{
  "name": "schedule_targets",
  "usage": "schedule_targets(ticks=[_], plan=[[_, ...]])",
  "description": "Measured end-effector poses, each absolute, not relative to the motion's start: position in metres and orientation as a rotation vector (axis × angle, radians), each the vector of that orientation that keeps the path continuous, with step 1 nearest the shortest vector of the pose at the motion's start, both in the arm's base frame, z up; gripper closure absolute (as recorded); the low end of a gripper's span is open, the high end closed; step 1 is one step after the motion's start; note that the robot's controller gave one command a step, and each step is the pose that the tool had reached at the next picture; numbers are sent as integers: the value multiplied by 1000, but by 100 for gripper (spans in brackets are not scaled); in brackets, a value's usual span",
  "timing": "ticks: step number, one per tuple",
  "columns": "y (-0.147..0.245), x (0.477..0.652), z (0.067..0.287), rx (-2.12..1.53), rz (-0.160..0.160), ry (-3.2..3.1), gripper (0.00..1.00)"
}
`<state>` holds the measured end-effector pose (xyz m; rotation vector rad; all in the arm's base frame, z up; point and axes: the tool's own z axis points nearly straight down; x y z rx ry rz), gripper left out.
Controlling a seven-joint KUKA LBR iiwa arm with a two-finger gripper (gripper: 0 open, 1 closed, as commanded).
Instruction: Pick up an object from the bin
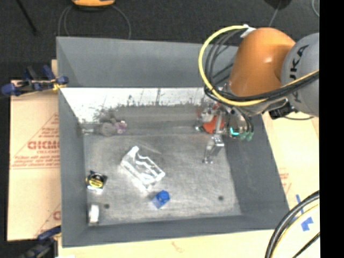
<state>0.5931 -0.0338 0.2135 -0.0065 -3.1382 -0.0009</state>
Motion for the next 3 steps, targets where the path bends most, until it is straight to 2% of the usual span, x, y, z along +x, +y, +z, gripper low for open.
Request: schedule_targets(ticks=[1, 2, 3], plan=[[49, 558, 117, 195, -2, -3130, 0], [84, 571, 75, 8, -1, -3151, 0], [83, 574, 78, 8, -2, -3160, 100]])
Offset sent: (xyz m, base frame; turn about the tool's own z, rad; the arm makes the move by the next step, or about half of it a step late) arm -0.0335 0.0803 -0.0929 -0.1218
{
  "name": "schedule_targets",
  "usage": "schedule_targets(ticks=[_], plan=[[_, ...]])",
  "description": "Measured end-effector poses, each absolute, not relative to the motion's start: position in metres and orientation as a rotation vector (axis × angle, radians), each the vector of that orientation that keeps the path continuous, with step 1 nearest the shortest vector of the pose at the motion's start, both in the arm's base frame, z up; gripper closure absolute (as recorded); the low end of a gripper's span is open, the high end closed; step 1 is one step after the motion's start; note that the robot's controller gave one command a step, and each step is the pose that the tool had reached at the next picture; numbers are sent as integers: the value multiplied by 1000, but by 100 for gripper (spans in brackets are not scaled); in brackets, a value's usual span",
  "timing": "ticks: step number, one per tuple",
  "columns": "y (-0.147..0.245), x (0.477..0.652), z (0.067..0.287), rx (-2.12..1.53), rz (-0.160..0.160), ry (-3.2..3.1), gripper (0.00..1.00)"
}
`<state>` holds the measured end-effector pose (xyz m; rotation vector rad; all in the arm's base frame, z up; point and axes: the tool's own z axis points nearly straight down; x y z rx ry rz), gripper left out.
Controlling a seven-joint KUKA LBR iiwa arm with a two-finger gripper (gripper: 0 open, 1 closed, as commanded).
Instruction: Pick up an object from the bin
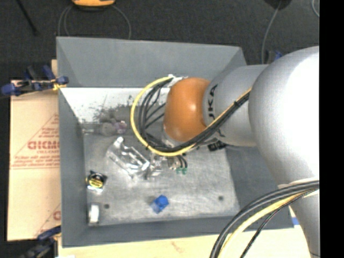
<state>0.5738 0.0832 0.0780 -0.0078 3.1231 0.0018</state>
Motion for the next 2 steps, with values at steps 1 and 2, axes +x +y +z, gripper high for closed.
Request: schedule_targets(ticks=[1, 2], plan=[[84, 575, 78, -16, 0, 3127, 100], [84, 573, 74, -18, -2, 3136, 0]])
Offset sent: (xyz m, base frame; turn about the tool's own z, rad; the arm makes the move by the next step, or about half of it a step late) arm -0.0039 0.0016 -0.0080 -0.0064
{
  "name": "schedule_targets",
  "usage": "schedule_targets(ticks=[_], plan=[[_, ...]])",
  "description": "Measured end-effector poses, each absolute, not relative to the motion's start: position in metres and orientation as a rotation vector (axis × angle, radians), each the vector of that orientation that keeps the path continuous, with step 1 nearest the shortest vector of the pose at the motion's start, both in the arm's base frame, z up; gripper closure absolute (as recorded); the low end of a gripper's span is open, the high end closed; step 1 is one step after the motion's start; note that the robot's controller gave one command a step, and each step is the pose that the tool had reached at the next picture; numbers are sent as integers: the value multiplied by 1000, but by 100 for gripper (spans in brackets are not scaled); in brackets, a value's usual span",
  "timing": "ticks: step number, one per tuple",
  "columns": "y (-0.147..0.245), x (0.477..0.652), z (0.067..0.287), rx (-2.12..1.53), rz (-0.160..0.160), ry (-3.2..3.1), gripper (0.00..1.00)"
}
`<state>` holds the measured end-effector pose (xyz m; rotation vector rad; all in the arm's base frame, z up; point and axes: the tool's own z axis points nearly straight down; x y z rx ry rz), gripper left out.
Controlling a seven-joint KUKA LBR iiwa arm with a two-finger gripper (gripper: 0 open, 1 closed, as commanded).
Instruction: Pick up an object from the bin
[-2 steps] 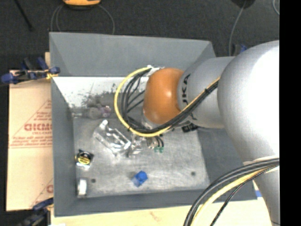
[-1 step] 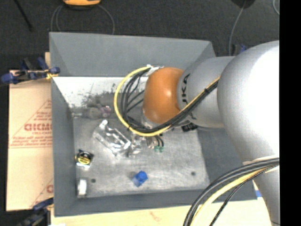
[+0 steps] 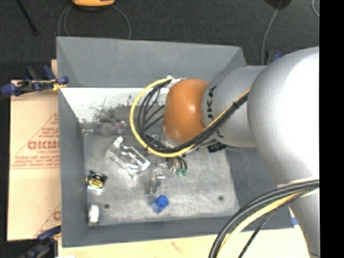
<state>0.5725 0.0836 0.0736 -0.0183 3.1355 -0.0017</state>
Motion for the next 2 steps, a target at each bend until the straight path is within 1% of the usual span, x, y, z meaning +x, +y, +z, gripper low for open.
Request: schedule_targets(ticks=[1, 2], plan=[[129, 597, 74, -420, -5, 3103, 0], [129, 599, 77, -416, -3, 3097, 100]])
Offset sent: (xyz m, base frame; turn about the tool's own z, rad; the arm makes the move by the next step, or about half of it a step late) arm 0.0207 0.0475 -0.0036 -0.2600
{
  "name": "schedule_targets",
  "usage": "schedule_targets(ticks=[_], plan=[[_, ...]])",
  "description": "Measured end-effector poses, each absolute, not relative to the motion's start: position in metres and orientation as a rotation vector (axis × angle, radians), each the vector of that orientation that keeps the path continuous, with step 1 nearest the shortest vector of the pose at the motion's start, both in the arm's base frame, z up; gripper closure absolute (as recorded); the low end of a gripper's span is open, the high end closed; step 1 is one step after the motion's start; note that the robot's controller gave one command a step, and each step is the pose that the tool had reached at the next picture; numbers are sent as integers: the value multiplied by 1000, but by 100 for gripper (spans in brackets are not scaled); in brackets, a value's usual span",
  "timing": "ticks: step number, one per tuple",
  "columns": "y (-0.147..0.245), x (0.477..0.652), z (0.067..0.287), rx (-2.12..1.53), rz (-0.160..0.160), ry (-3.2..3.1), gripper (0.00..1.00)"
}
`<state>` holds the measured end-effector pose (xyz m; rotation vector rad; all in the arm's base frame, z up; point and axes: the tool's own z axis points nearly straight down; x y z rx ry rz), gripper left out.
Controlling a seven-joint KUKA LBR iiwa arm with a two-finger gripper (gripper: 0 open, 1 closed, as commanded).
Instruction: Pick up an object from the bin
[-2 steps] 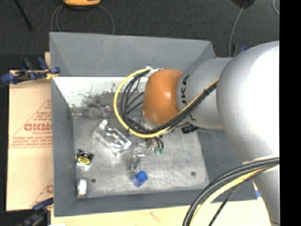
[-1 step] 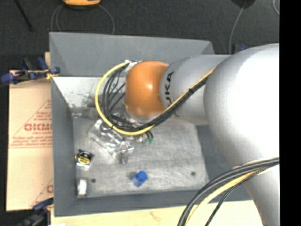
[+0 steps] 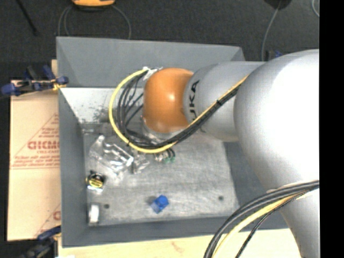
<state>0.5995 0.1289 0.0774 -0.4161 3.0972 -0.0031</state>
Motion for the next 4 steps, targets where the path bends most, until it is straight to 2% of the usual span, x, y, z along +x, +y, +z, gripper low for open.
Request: schedule_targets(ticks=[1, 2, 3, 4], plan=[[105, 611, 76, -328, 13, 3111, 100], [104, 609, 74, -332, 7, 3116, 0], [163, 608, 83, -566, 1, 3080, 0], [159, 607, 82, -559, -6, 3091, 100]])
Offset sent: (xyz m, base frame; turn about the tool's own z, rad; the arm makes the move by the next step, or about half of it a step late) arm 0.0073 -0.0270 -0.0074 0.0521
